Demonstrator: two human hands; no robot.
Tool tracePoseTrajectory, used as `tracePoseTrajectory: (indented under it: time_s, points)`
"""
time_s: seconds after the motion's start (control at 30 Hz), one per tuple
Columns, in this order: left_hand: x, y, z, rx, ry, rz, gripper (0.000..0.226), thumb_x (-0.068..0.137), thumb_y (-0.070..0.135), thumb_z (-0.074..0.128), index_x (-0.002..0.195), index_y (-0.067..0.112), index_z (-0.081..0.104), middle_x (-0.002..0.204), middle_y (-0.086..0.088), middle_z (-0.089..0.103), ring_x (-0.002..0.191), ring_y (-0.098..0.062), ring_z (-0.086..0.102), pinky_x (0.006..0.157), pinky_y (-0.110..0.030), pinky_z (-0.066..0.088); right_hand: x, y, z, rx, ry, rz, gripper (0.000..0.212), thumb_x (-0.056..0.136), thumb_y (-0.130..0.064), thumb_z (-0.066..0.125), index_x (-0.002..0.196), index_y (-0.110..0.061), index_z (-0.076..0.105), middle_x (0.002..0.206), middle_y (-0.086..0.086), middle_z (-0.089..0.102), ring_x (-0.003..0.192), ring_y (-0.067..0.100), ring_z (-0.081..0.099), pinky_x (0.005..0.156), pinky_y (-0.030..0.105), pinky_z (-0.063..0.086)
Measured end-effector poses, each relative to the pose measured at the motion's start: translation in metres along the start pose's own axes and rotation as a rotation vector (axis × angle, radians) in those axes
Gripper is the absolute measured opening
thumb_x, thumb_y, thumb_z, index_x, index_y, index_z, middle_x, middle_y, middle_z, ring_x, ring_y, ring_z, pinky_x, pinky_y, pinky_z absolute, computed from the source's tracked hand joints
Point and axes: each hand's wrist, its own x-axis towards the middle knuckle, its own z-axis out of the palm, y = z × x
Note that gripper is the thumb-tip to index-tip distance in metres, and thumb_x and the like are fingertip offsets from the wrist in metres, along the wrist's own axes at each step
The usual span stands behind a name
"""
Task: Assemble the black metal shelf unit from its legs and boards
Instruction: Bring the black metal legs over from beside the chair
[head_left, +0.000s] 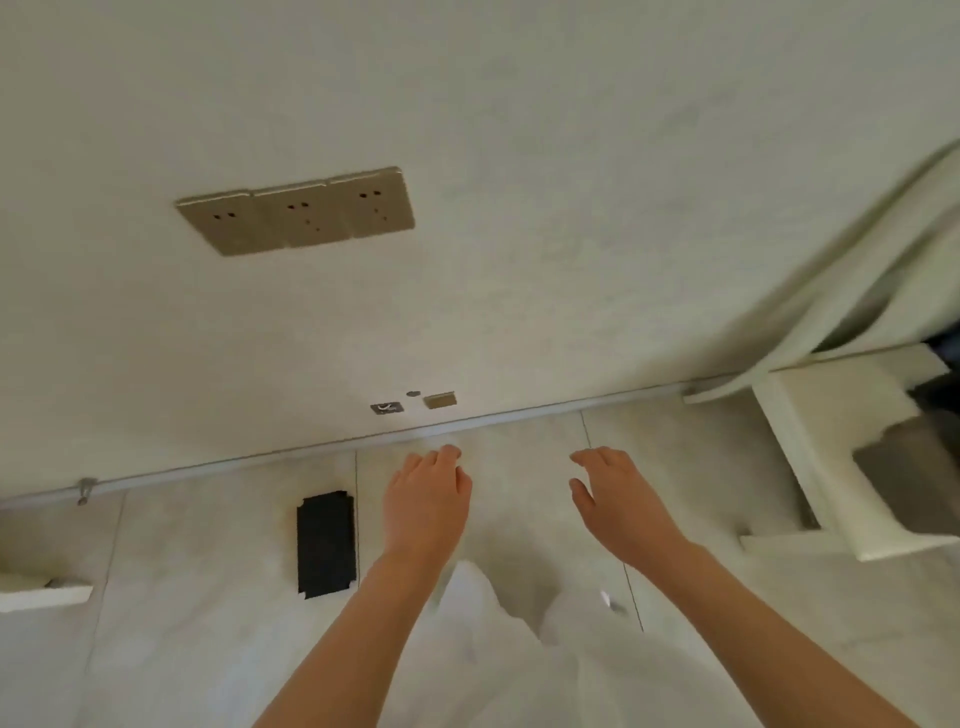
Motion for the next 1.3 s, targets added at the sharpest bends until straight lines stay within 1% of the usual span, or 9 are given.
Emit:
tracePoseTrajectory:
  time_s: [0.17, 0.33, 0.5, 0.67, 0.83, 0.9, 1.1, 1.2, 1.3]
  points:
    - [-0.01, 0.118, 0.036, 0.008, -0.077, 0.135, 0.03, 0.103, 0.025, 0.044, 0.129, 0.022, 0.059, 0.099, 0.003, 0.065, 0.095, -0.016, 0.06, 0.08, -0.032, 0.052, -0.068, 0.101, -0.037, 0.07, 0.082, 0.182, 0.038, 0.103, -0.025, 0.043, 0.139, -0.014, 0.047, 0.137, 0.001, 0.052, 0.132, 0.015, 0.04, 0.107, 0.024, 0.036]
    - [-0.033, 0.23, 0.088, 0.035, -0.181, 0.307, 0.031, 0.104, 0.026, 0.043, 0.132, 0.025, 0.057, 0.106, 0.005, 0.067, 0.099, -0.013, 0.061, 0.079, -0.031, 0.053, -0.135, 0.191, -0.063, 0.131, 0.205, 0.373, 0.037, 0.102, -0.025, 0.045, 0.136, -0.014, 0.051, 0.133, 0.001, 0.056, 0.129, 0.015, 0.044, 0.103, 0.022, 0.036]
    - [-0.056, 0.327, 0.125, 0.055, -0.262, 0.506, 0.03, 0.103, 0.025, 0.046, 0.13, 0.022, 0.059, 0.107, 0.003, 0.068, 0.099, -0.016, 0.061, 0.08, -0.032, 0.052, -0.192, 0.259, -0.09, 0.184, 0.296, 0.556, 0.037, 0.101, -0.024, 0.046, 0.136, -0.013, 0.052, 0.132, 0.001, 0.056, 0.129, 0.017, 0.044, 0.103, 0.026, 0.038]
    - [-0.057, 0.407, 0.154, 0.092, -0.336, 0.643, 0.029, 0.104, 0.027, 0.043, 0.127, 0.022, 0.06, 0.103, 0.007, 0.069, 0.102, -0.013, 0.057, 0.077, -0.031, 0.049, -0.225, 0.317, -0.108, 0.22, 0.393, 0.721, 0.037, 0.101, -0.026, 0.046, 0.136, -0.014, 0.052, 0.133, -0.002, 0.056, 0.129, 0.018, 0.043, 0.1, 0.026, 0.039]
    - [-0.044, 0.487, 0.179, 0.111, -0.356, 0.749, 0.025, 0.103, 0.026, 0.046, 0.121, 0.02, 0.062, 0.098, 0.005, 0.069, 0.097, -0.016, 0.059, 0.075, -0.033, 0.048, -0.233, 0.38, -0.139, 0.254, 0.479, 0.806, 0.036, 0.1, -0.022, 0.048, 0.135, -0.013, 0.053, 0.132, 0.0, 0.057, 0.128, 0.018, 0.043, 0.102, 0.023, 0.035]
    - [-0.036, 0.522, 0.189, 0.116, -0.356, 0.787, 0.024, 0.102, 0.026, 0.046, 0.12, 0.02, 0.062, 0.096, 0.004, 0.068, 0.094, -0.017, 0.059, 0.071, -0.031, 0.046, -0.232, 0.406, -0.155, 0.257, 0.503, 0.833, 0.036, 0.1, -0.021, 0.049, 0.134, -0.012, 0.054, 0.13, 0.001, 0.058, 0.127, 0.019, 0.044, 0.101, 0.025, 0.037]
    - [-0.022, 0.635, 0.211, 0.13, -0.402, 0.916, 0.025, 0.101, 0.025, 0.049, 0.121, 0.021, 0.063, 0.103, 0.003, 0.071, 0.098, -0.018, 0.062, 0.073, -0.031, 0.045, -0.233, 0.485, -0.208, 0.265, 0.529, 0.91, 0.035, 0.101, -0.025, 0.049, 0.134, -0.014, 0.054, 0.129, 0.0, 0.058, 0.125, 0.019, 0.046, 0.1, 0.029, 0.042]
    - [-0.018, 0.691, 0.221, 0.119, -0.396, 0.989, 0.023, 0.1, 0.025, 0.052, 0.119, 0.023, 0.064, 0.099, 0.005, 0.07, 0.087, -0.014, 0.061, 0.062, -0.024, 0.038, -0.237, 0.524, -0.235, 0.262, 0.557, 0.937, 0.036, 0.101, -0.026, 0.048, 0.134, -0.015, 0.053, 0.129, -0.001, 0.057, 0.125, 0.018, 0.046, 0.099, 0.029, 0.044]
    - [-0.018, 0.743, 0.233, 0.087, -0.392, 1.021, 0.024, 0.101, 0.026, 0.054, 0.123, 0.022, 0.063, 0.101, 0.007, 0.07, 0.079, -0.005, 0.053, 0.054, -0.014, 0.03, -0.242, 0.562, -0.26, 0.25, 0.564, 0.941, 0.035, 0.101, -0.028, 0.048, 0.134, -0.016, 0.052, 0.13, 0.0, 0.057, 0.125, 0.019, 0.046, 0.101, 0.031, 0.044]
